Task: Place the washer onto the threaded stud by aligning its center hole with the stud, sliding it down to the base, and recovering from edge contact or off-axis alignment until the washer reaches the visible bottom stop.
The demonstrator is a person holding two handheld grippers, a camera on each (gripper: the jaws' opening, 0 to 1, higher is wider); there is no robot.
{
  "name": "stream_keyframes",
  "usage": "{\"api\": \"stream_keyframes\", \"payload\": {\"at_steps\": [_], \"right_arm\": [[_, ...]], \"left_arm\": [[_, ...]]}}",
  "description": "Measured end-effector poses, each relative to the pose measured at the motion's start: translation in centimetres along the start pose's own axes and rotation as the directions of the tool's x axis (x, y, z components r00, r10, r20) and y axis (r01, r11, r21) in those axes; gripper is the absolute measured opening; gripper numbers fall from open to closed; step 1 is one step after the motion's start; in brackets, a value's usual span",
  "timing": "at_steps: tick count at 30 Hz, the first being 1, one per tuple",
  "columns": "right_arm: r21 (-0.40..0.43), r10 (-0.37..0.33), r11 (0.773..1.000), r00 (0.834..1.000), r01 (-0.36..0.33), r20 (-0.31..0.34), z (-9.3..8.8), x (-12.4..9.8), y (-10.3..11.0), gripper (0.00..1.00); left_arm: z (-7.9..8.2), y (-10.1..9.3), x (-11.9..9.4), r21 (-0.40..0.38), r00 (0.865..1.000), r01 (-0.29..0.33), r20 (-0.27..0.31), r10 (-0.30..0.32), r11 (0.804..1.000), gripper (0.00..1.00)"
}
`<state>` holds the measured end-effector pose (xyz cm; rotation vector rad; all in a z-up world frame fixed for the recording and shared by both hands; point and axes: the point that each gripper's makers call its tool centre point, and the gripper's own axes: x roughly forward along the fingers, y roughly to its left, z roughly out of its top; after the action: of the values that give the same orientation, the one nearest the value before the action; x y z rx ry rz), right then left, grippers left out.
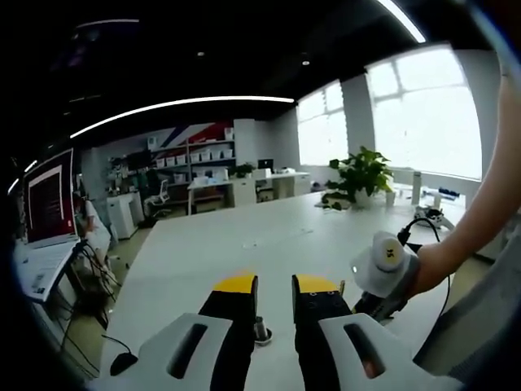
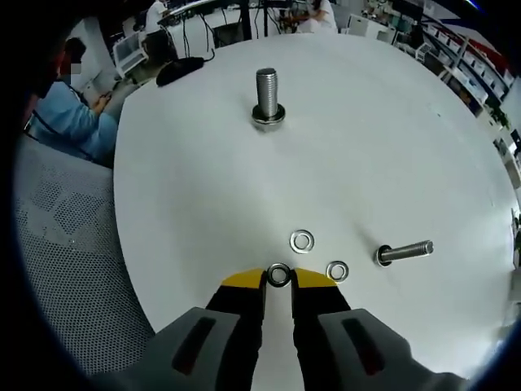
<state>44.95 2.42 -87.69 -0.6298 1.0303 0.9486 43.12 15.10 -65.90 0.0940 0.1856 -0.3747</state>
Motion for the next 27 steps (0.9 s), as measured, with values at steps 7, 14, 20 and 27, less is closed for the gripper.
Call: {"api": "stream_keyframes", "payload": {"at_steps": [7,14,20,27], "right_arm": [[-0.009,-0.015,1.0,1.0,0.015,0.004,-0.28,-0.5,-0.26,0.14],[0.002,-0.021,1.0,1.0,0.021,0.009,-0.57,-0.75,-0.66,0.14],[0.003,-0.022,1.0,1.0,0.022,0.017,-0.62,-0.72,-0.79,0.14],[0.021,-0.006,1.0,1.0,0.006,0.008,-0.81,-0.38,-0.94,0.14]], "left_arm": [[-0.01,-0.04,0.06,0.001,1.0,0.002,-0.002,-0.002,1.0,0.15],[-0.08,-0.04,0.07,0.004,1.0,0.001,-0.004,-0.001,1.0,0.15],[-0.14,0.02,0.06,0.003,1.0,0.0,-0.005,0.0,1.0,0.15],[-0.17,0.04,0.06,0.005,1.0,-0.001,-0.007,0.001,1.0,0.15]]}}
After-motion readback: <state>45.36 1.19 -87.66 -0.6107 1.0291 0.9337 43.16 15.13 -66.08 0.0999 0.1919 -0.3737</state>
